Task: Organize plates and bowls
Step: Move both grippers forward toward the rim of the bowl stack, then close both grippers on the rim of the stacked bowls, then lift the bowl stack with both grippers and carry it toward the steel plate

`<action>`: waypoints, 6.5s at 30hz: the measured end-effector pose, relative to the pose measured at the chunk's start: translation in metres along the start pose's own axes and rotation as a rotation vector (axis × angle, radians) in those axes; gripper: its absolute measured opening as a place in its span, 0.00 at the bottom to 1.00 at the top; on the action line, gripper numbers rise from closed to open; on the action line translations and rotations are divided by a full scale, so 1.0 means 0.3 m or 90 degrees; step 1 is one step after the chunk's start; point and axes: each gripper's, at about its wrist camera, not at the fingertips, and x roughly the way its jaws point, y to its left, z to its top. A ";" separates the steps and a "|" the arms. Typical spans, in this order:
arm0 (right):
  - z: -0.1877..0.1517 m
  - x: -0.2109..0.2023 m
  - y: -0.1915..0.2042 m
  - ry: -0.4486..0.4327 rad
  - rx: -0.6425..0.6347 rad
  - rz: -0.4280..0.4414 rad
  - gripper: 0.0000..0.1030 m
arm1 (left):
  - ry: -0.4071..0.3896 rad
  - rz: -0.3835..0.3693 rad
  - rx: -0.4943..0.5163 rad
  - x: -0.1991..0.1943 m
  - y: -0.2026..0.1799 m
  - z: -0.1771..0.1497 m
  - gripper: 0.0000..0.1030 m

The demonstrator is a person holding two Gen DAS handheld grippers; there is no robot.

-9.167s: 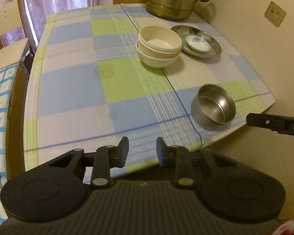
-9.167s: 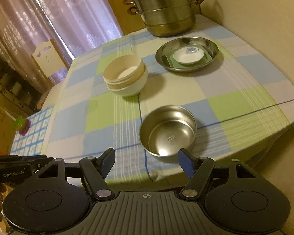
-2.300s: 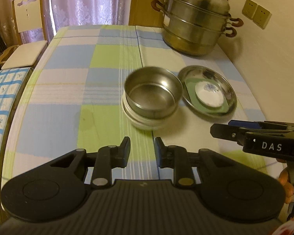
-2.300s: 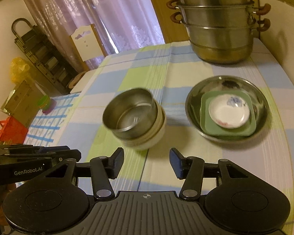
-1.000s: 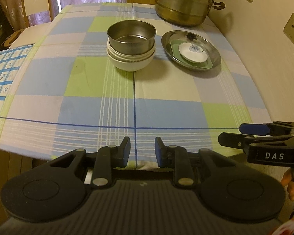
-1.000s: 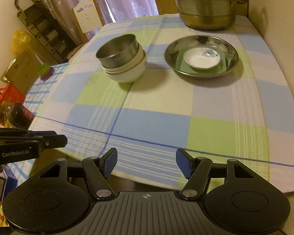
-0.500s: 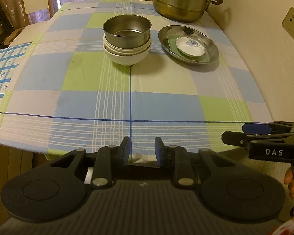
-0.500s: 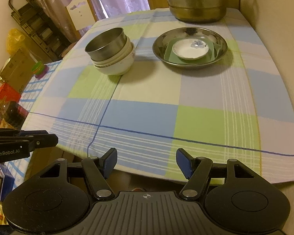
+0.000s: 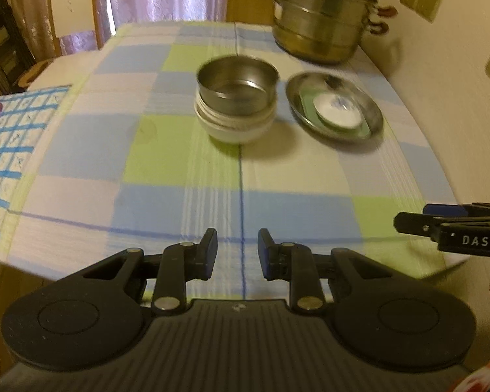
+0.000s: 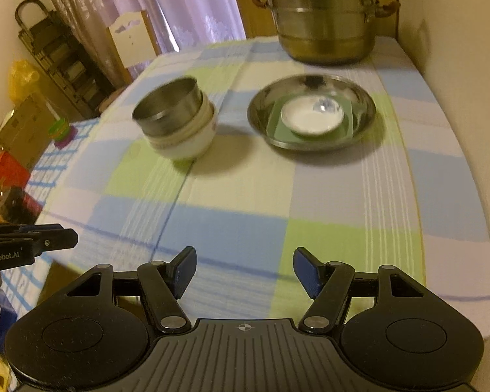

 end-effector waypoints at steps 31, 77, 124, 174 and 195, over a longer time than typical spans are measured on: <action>0.421 0.383 0.182 -0.132 -0.012 0.068 0.11 | -0.056 -0.026 -0.001 0.353 0.194 0.483 0.23; 0.503 0.623 0.059 -0.020 0.138 0.078 0.10 | 0.069 -0.098 0.010 0.606 0.249 0.579 0.10; 0.558 0.695 0.110 0.085 0.151 -0.009 0.43 | 0.114 -0.086 0.062 0.713 0.226 0.610 0.20; 0.500 0.423 -0.023 0.045 0.275 -0.061 0.24 | 0.109 -0.161 0.144 0.576 -0.003 0.619 0.17; 0.549 0.266 -0.236 -0.011 0.348 -0.105 0.24 | 0.084 -0.222 0.213 0.608 -0.266 0.759 0.17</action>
